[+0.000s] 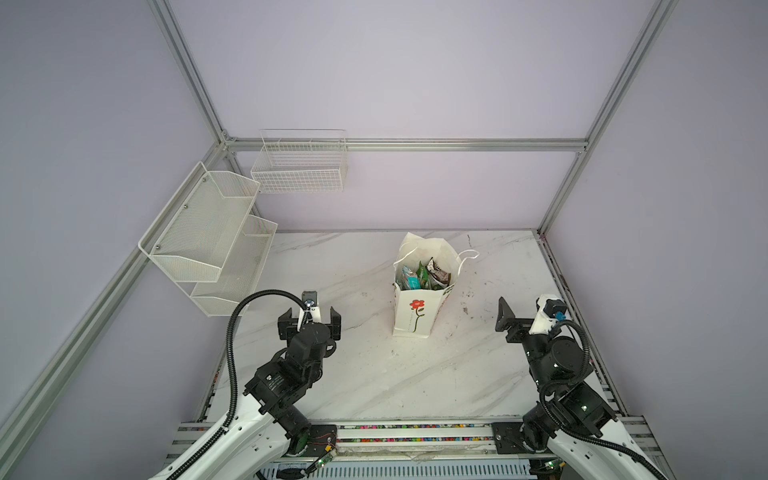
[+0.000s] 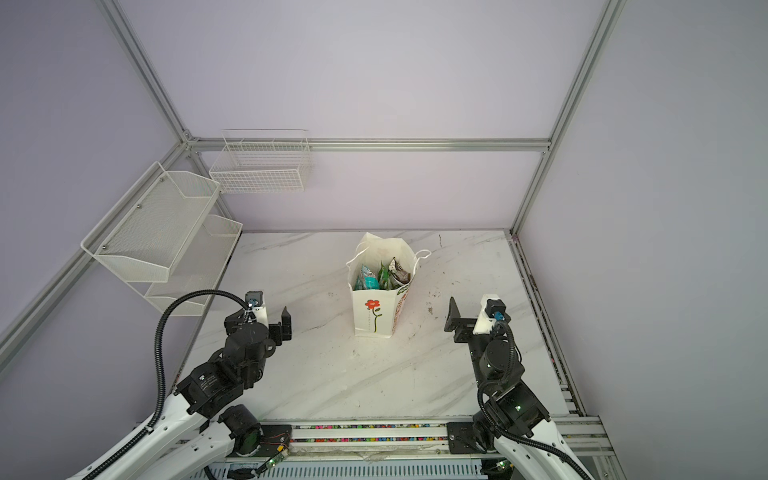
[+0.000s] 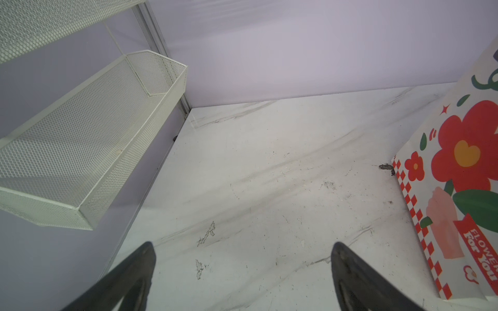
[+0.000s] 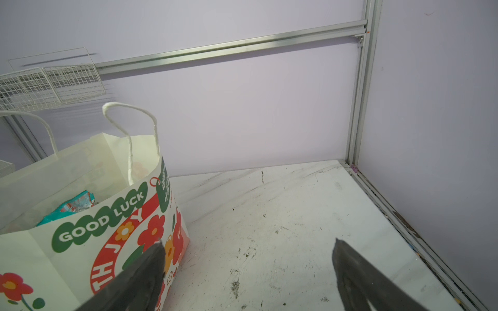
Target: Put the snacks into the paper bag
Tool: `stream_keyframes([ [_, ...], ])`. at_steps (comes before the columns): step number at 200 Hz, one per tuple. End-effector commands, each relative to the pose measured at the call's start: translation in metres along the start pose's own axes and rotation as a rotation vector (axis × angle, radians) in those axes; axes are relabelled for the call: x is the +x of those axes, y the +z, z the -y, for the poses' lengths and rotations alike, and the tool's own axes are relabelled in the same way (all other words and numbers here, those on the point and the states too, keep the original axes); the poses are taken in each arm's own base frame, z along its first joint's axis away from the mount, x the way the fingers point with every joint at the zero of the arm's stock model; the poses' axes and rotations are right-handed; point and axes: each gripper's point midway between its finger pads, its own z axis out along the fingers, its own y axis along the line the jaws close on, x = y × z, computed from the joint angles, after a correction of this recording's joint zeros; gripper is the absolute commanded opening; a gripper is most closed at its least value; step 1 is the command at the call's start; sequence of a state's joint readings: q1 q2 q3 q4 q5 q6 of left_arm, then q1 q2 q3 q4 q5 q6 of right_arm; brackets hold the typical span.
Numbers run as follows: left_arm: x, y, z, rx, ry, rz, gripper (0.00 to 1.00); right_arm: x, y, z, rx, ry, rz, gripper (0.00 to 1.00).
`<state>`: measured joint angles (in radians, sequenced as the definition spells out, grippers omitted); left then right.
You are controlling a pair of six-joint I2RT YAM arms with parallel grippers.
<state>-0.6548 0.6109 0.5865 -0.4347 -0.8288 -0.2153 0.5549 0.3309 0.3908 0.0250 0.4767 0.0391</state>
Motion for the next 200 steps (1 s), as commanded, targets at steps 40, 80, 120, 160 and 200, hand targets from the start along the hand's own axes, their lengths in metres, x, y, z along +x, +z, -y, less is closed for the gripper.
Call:
stream_keyframes([
  [40, 0.019, 0.000, -0.008, -0.022, 0.001, 0.037, 1.00, 0.004, -0.002, 0.014, 0.065, -0.001, 0.073, 0.97],
  [80, 0.023, -0.005, -0.019, -0.045, -0.047, 0.073, 1.00, 0.025, 0.002, 0.023, 0.111, 0.019, 0.053, 0.97],
  [120, 0.030, -0.009, -0.036, -0.105, -0.098, 0.114, 1.00, 0.035, 0.001, 0.035, 0.174, 0.041, 0.065, 0.97],
  [160, 0.044, -0.004, -0.034, -0.122, -0.127, 0.093, 1.00, 0.048, 0.003, 0.038, 0.193, 0.045, 0.060, 0.97],
  [200, 0.048, 0.001, -0.034, -0.164, -0.074, 0.070, 1.00, 0.058, 0.007, 0.040, 0.218, 0.035, 0.042, 0.97],
])
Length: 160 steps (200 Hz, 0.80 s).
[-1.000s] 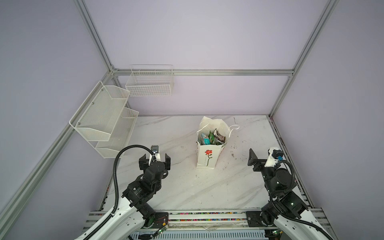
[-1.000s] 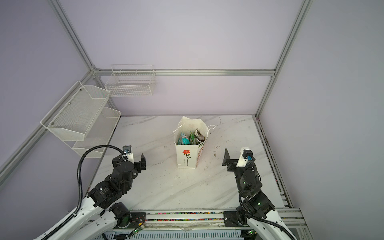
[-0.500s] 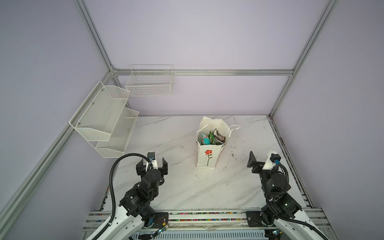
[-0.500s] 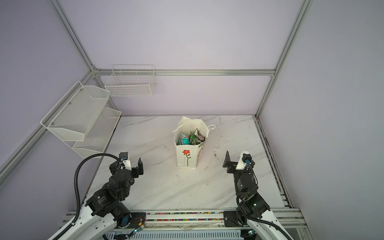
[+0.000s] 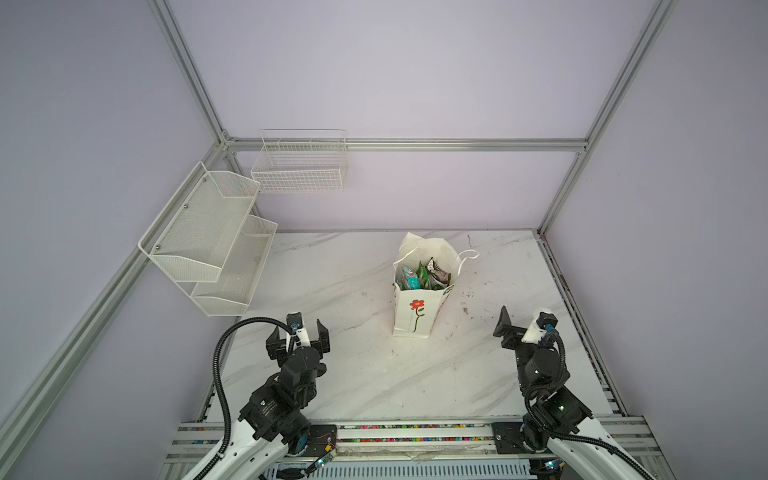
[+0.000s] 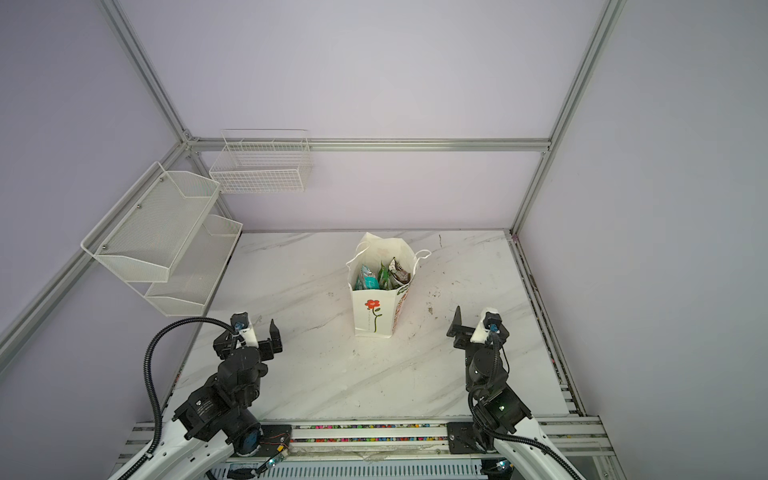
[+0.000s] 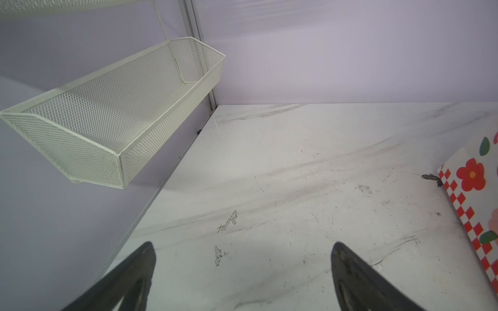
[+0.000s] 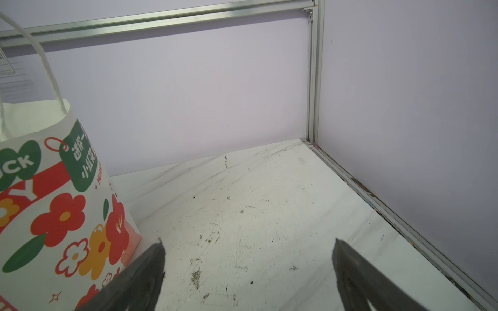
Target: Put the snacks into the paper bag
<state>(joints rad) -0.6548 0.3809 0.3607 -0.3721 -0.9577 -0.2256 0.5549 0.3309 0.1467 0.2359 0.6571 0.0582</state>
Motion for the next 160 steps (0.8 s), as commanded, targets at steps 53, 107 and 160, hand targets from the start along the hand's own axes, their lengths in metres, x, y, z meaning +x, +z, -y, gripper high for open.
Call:
stream_keyframes([
  [53, 0.013, 0.011, 0.004, -0.052, 0.056, 0.010, 1.00, -0.002, 0.006, 0.007, 0.067, 0.034, 0.030, 0.97],
  [107, 0.034, 0.018, 0.012, -0.050, 0.072, 0.016, 1.00, -0.003, 0.006, 0.012, 0.099, 0.044, 0.037, 0.97],
  [160, 0.038, 0.023, 0.014, -0.069, 0.077, 0.021, 1.00, -0.005, 0.008, 0.015, 0.125, 0.025, 0.052, 0.97],
])
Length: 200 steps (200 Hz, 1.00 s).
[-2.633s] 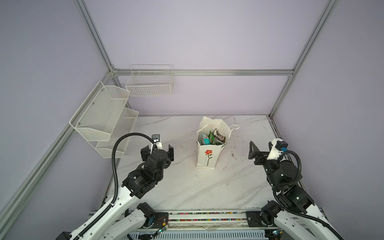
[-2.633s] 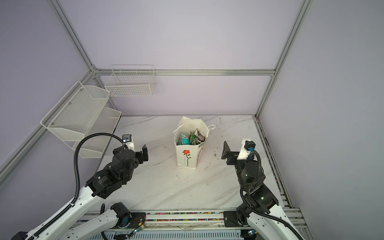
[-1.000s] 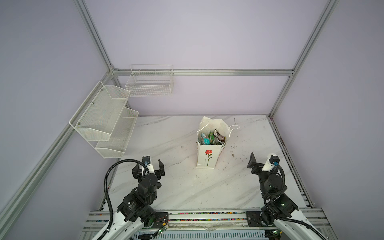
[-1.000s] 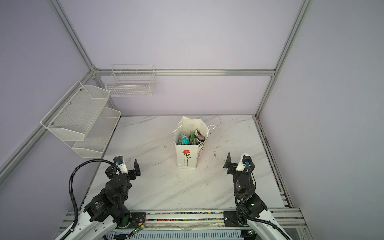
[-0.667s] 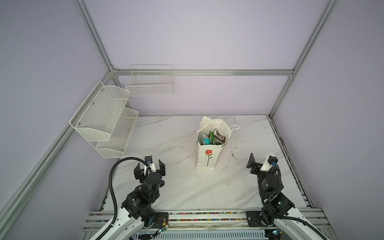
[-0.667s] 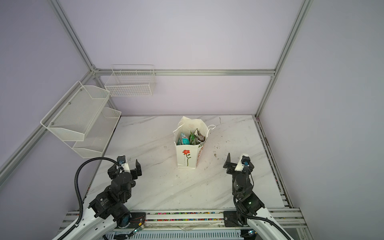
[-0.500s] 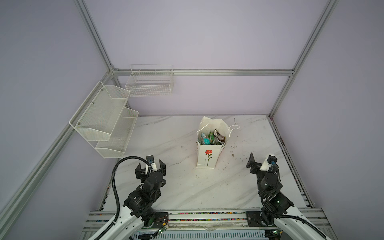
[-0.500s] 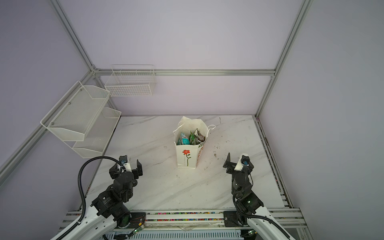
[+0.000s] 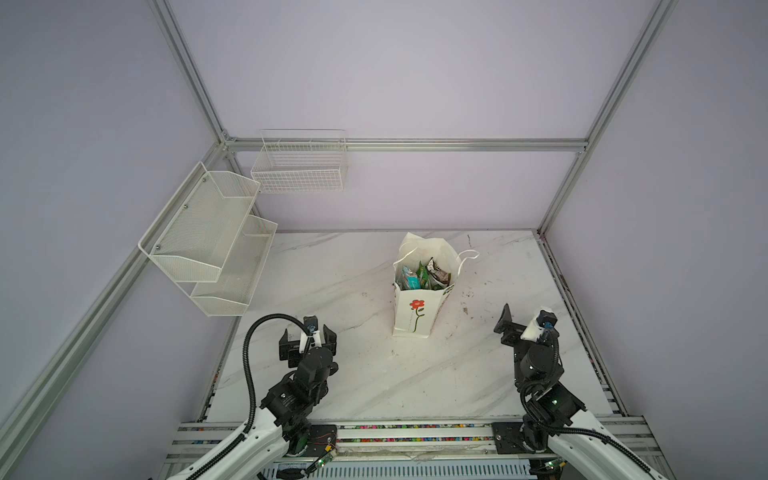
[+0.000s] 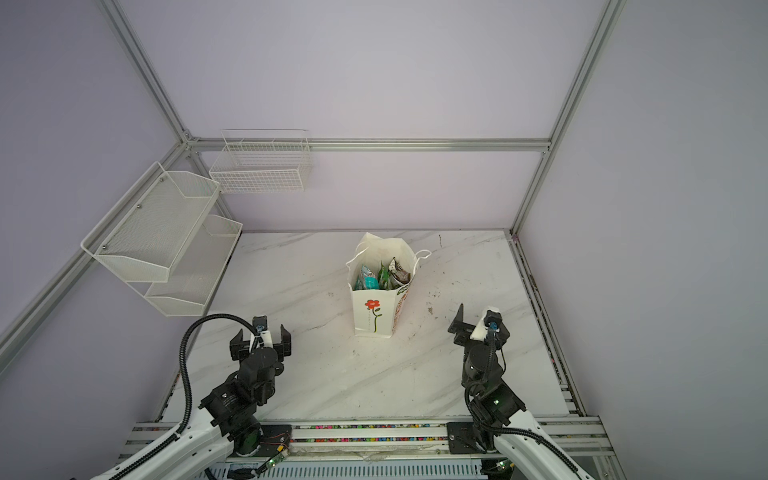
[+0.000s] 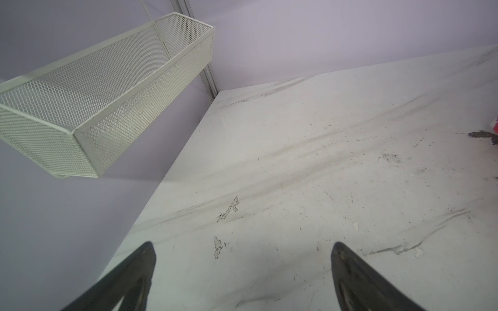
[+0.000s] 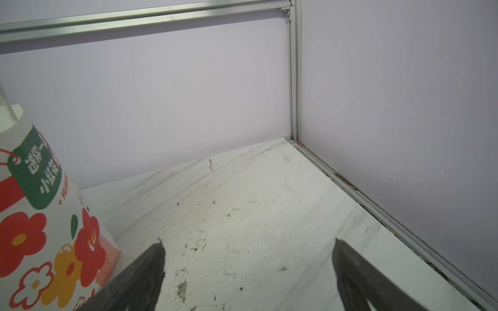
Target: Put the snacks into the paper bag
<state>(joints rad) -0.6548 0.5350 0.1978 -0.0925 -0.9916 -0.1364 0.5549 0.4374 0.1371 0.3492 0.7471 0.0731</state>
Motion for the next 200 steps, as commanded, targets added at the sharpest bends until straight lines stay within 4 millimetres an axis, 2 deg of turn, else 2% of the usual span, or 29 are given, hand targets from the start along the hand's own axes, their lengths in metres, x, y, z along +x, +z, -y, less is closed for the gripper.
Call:
stream_keyframes([
  [1, -0.002, 0.002, -0.004, -0.035, -0.043, 0.034, 1.00, -0.007, 0.001, 0.005, 0.036, 0.013, 0.038, 0.97],
  [107, -0.009, 0.004, -0.015, -0.100, -0.112, 0.095, 1.00, -0.009, 0.011, -0.001, 0.048, 0.003, 0.112, 0.97],
  [200, -0.010, 0.013, -0.014, -0.125, -0.122, 0.089, 1.00, -0.006, 0.019, -0.005, 0.050, 0.003, 0.127, 0.97],
])
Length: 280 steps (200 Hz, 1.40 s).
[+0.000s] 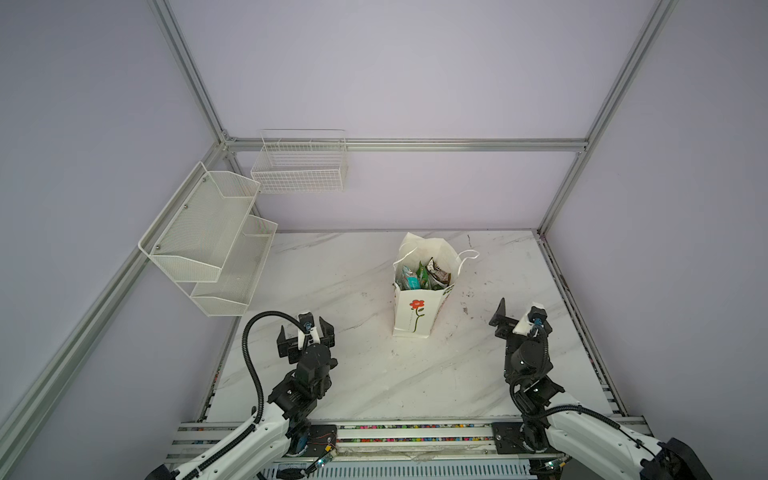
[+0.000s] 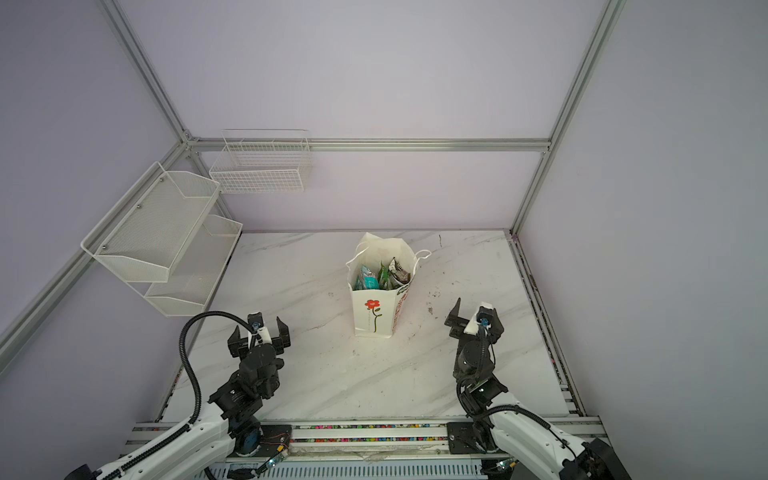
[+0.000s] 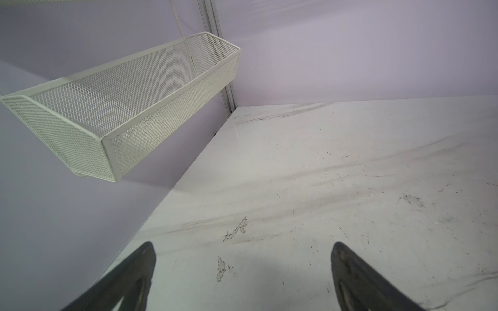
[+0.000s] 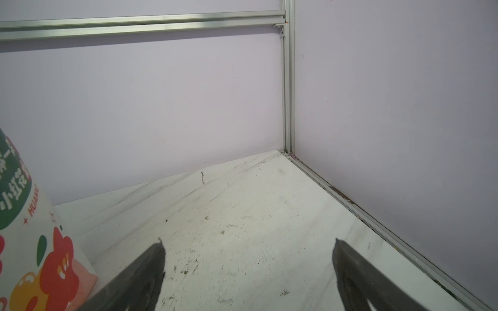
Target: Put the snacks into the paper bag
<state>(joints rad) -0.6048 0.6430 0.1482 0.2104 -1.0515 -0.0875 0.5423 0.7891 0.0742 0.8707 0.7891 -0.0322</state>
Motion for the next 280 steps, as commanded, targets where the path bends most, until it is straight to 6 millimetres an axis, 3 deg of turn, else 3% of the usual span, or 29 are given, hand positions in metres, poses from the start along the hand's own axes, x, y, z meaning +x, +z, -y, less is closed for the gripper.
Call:
stream_keyframes([
  [1, 0.000, 0.002, -0.003, -0.023, -0.037, 0.019, 1.00, -0.010, 0.002, 0.002, 0.007, 0.032, 0.046, 0.97],
  [87, -0.002, 0.017, -0.002, -0.031, -0.068, 0.021, 1.00, -0.005, 0.020, 0.001, 0.008, 0.033, 0.053, 0.97],
  [146, -0.005, 0.037, -0.005, -0.048, -0.147, 0.057, 1.00, -0.001, 0.044, 0.006, 0.008, 0.035, 0.105, 0.97],
  [192, -0.009, 0.056, -0.002, -0.058, -0.167, 0.084, 1.00, 0.011, 0.064, -0.001, -0.002, 0.040, 0.146, 0.97],
  [280, -0.015, 0.080, 0.009, -0.047, -0.171, 0.104, 1.00, 0.035, 0.082, -0.011, -0.049, -0.026, 0.121, 0.97],
])
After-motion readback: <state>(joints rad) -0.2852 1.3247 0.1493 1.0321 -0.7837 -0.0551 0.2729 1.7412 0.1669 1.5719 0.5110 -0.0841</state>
